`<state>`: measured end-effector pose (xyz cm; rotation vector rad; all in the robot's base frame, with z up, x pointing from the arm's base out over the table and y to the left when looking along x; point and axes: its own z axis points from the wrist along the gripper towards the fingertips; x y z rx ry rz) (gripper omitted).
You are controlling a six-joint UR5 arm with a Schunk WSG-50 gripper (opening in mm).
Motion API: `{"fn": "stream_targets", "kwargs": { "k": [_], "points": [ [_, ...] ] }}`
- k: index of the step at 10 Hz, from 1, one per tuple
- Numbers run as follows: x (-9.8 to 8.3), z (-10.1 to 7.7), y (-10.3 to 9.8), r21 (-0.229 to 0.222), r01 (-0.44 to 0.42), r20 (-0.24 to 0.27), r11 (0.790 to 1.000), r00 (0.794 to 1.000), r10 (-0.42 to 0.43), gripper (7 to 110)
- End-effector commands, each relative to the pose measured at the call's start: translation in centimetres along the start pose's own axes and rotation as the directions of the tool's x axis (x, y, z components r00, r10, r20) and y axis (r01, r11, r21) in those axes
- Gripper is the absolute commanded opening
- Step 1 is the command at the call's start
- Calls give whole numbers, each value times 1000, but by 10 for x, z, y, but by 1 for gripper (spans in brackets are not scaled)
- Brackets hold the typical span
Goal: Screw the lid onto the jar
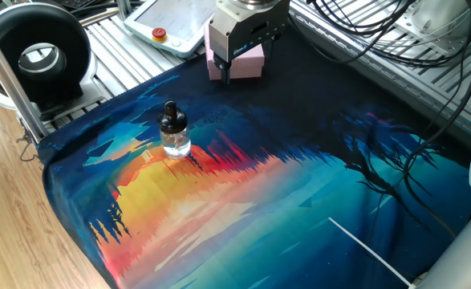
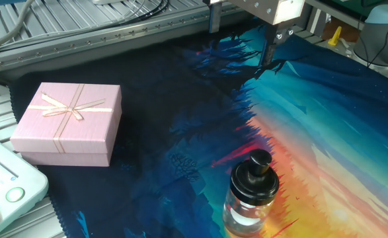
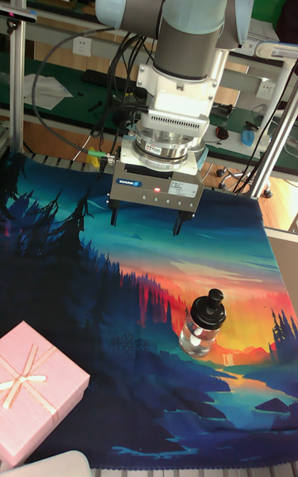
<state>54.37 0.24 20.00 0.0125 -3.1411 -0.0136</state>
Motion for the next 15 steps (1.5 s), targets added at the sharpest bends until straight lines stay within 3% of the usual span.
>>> {"fn": "stream_targets", "kwargs": {
  "k": [1,2,3,15],
  "points": [
    [0,0,2,0,0,0,1000,1000,0,109],
    [39,-4,24,-90,19,-155,996,987,-33,109],
    [39,-4,24,-90,17,-155,996,987,-31,7],
    [38,-4,24,-88,16,-152,996,988,-29,7]
  ]
}}
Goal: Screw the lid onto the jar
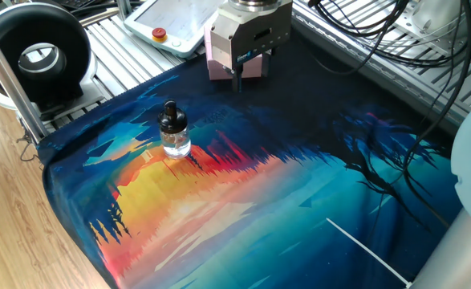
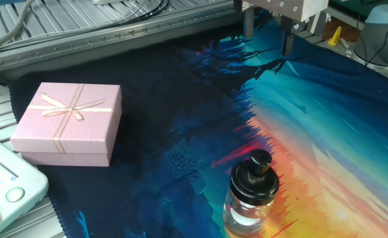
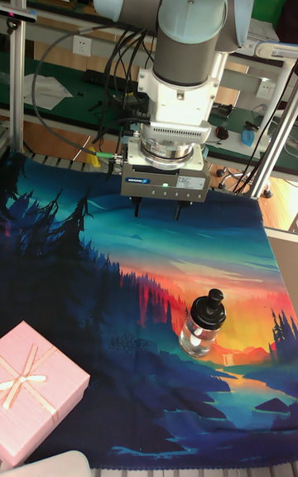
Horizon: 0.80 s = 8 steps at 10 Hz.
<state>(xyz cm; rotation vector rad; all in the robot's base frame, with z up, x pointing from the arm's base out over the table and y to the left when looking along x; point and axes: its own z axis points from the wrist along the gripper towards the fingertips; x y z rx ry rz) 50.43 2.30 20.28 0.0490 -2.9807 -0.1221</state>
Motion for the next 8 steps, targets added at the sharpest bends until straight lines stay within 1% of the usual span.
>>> {"fn": "stream_targets", "kwargs": {
  "k": [1,5,8],
  "points": [
    [-1,-1,3,-11,1,5,1000,1000,-1,7],
    [-5,-2,1,-5,11,21,1000,1000,-11,7],
    [-12,-4,1,-4,30,51,1000,998,-29,7]
  ]
}}
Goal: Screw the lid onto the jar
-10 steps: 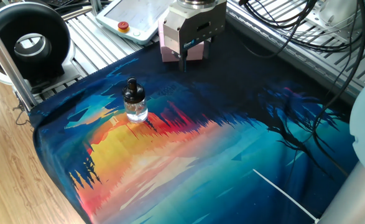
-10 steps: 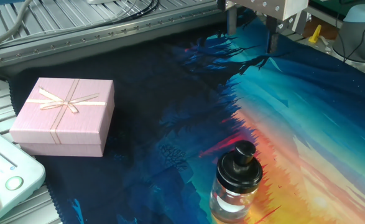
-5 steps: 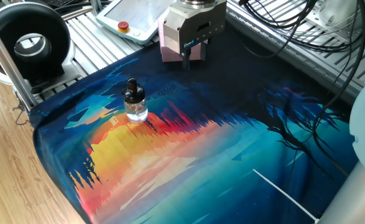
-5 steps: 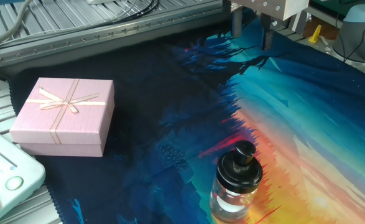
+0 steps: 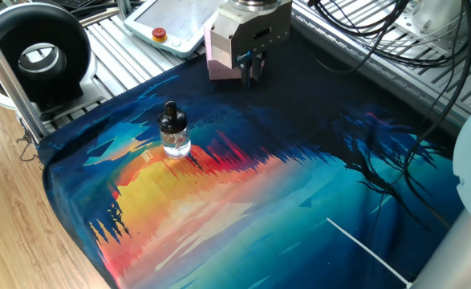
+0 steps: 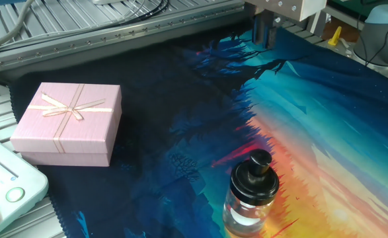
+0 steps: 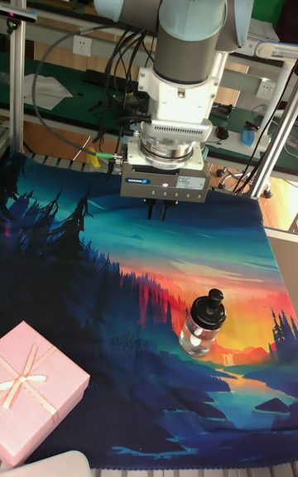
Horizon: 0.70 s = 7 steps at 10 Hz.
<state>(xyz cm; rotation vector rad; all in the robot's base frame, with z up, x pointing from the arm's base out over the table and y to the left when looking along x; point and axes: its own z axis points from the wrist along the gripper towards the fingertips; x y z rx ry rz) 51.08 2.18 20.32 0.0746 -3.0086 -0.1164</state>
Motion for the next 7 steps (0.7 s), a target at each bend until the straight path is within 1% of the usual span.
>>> {"fn": "stream_targets", "kwargs": {
  "k": [1,4,7],
  "points": [
    [-7,-2,3,-11,12,29,1000,1000,-12,7],
    [-7,-2,1,-5,13,31,1000,999,-13,7],
    [-13,-3,0,0,6,54,1000,999,-6,7]
  ]
}}
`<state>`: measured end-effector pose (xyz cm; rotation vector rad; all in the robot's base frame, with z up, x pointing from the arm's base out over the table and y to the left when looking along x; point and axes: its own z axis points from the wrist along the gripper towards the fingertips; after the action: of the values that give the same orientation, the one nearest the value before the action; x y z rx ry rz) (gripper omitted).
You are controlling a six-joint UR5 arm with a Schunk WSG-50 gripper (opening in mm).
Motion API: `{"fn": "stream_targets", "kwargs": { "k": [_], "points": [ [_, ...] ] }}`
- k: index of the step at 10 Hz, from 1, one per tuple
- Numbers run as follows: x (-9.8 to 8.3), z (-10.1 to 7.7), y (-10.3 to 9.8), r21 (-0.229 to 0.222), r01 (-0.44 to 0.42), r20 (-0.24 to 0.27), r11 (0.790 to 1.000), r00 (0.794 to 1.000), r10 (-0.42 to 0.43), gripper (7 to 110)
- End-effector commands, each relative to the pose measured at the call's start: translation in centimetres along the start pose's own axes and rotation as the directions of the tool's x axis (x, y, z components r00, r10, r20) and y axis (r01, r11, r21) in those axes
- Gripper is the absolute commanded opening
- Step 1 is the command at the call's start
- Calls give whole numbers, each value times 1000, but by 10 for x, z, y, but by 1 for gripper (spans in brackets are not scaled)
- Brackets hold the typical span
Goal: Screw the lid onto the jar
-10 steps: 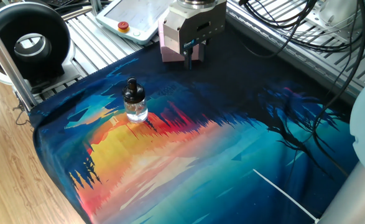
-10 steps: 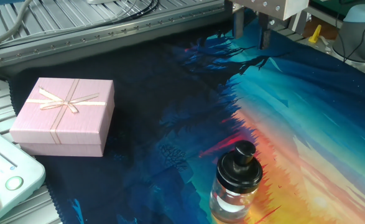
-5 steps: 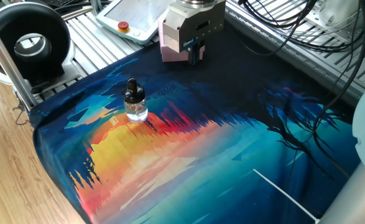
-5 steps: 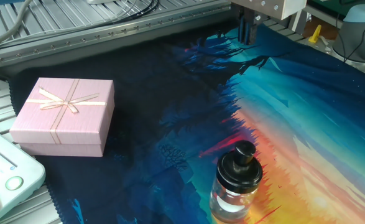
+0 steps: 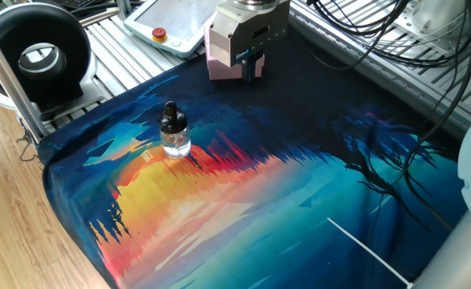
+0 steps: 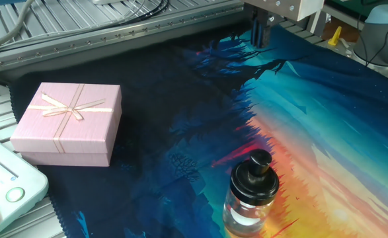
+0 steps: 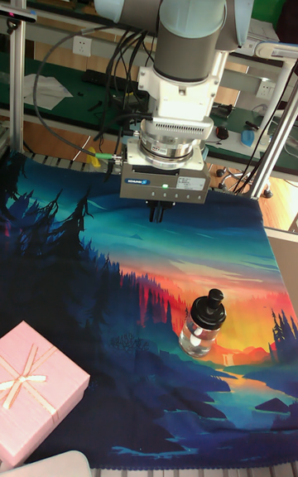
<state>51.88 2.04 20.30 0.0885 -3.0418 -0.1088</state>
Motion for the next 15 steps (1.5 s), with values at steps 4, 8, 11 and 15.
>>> {"fn": "stream_targets", "kwargs": {
  "k": [4,8,11,15],
  "points": [
    [-10,-1,0,0,6,39,1000,999,-6,7],
    [-10,-1,-4,14,18,40,1000,999,-19,7],
    [-8,-1,-5,17,25,35,1000,999,-26,7],
    [-7,-2,-5,17,44,30,999,999,-44,7]
  ]
}}
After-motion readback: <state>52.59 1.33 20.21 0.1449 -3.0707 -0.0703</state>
